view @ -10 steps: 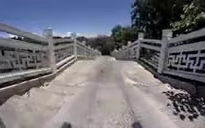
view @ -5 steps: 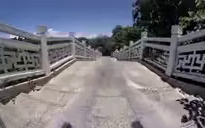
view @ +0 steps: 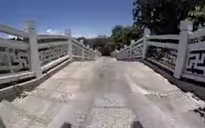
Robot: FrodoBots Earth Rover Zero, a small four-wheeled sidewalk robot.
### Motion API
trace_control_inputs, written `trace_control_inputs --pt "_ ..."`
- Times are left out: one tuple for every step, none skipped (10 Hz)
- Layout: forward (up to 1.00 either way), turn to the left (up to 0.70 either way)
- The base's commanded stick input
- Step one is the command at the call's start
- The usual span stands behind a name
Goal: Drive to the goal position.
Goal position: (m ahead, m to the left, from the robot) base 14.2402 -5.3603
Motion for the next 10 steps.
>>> trace_control_inputs --pt "0.7 0.0" --pt "0.7 0.0" --pt "0.7 0.0" --pt "0.7 0.0" --pt "0.7 0.0" --pt "0.7 0.0" --pt "0.7 0.0" --pt "0.7 0.0" --pt "0.7 0.0" --pt "0.7 0.0"
